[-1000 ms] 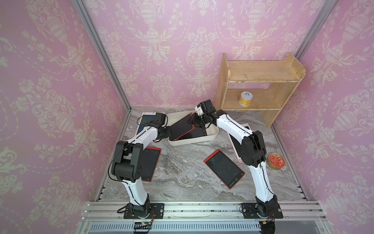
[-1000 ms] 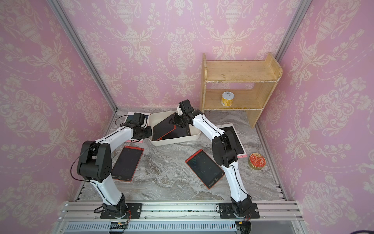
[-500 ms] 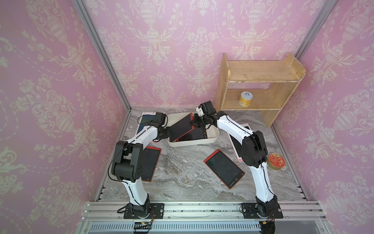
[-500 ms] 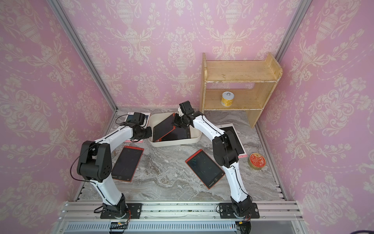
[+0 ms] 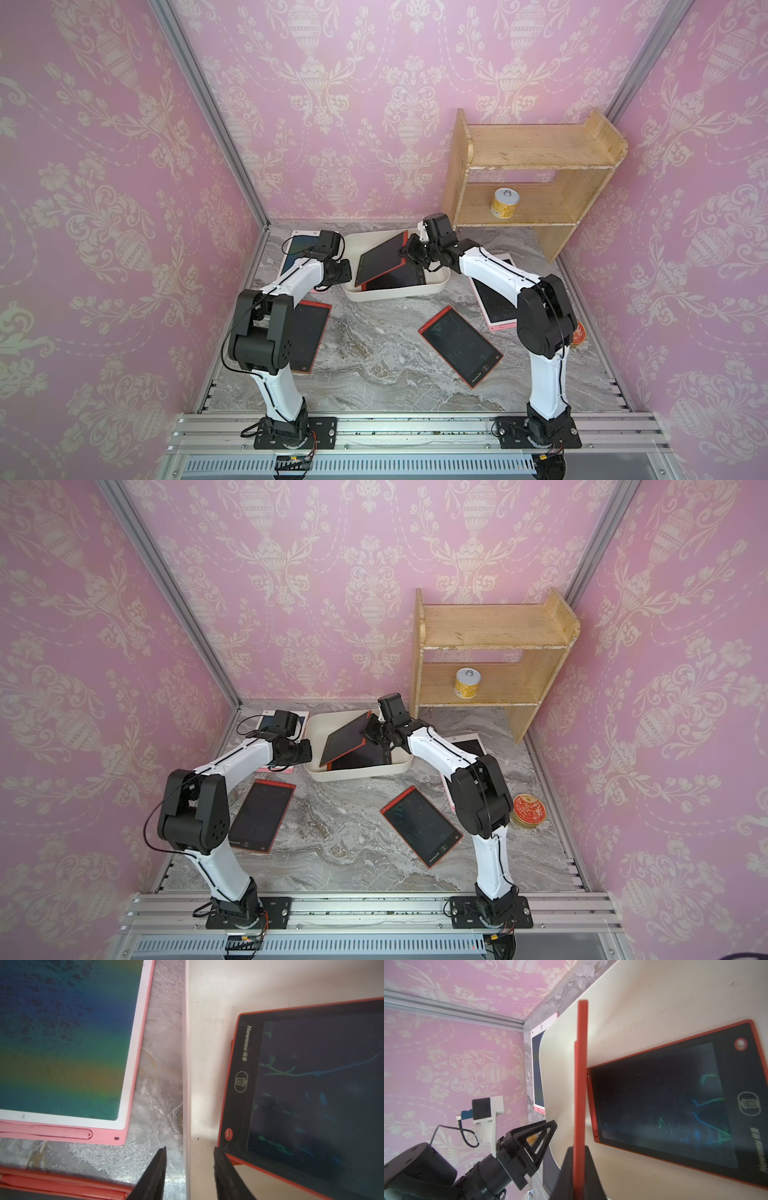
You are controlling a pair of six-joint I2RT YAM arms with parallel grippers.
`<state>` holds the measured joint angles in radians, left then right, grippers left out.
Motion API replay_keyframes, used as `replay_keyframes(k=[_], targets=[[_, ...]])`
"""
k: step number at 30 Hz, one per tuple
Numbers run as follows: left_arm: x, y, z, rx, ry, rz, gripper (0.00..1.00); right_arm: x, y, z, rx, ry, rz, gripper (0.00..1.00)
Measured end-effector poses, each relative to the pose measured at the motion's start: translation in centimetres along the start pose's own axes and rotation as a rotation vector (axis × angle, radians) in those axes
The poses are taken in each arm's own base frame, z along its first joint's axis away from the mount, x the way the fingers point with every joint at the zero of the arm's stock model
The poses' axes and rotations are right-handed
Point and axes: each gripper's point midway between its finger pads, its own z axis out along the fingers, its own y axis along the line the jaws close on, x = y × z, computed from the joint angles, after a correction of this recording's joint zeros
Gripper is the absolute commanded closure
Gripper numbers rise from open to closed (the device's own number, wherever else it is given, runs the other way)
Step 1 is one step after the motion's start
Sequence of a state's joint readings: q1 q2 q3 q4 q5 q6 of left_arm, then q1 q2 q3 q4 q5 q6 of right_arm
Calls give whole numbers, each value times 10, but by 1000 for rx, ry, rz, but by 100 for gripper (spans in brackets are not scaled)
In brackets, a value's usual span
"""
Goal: Take out the writing tablet from the storage box
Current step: Pick up the writing tablet from the storage box, then place the writing tablet at the center of the board.
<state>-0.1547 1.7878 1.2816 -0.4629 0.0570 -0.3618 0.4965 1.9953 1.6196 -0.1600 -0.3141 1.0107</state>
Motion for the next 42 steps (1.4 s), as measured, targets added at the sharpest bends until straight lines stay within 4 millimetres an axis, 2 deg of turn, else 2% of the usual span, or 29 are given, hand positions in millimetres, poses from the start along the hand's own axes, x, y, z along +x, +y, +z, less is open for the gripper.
replay_keyframes(k=[4, 9, 15, 21, 28, 36, 42], targets=[[-15, -4, -18, 8, -54, -5, 43, -5, 4, -20, -23, -72, 49, 100], [-28, -9, -46, 30, -120, -16, 31, -1, 8, -46, -45, -149, 105, 100], [-35, -12, -68, 47, -163, -18, 11, 24, 19, -74, -68, -211, 157, 100], [-34, -12, -80, 50, -166, -19, 1, 58, 22, -102, -74, -268, 198, 100], [-33, -13, -94, 58, -172, -18, 1, 104, 15, -122, -53, -314, 244, 100], [-34, -17, -103, 79, -170, -13, 1, 149, -4, -125, -10, -348, 302, 100], [-31, -17, -103, 83, -158, -12, 1, 178, 3, -130, -34, -365, 337, 100]])
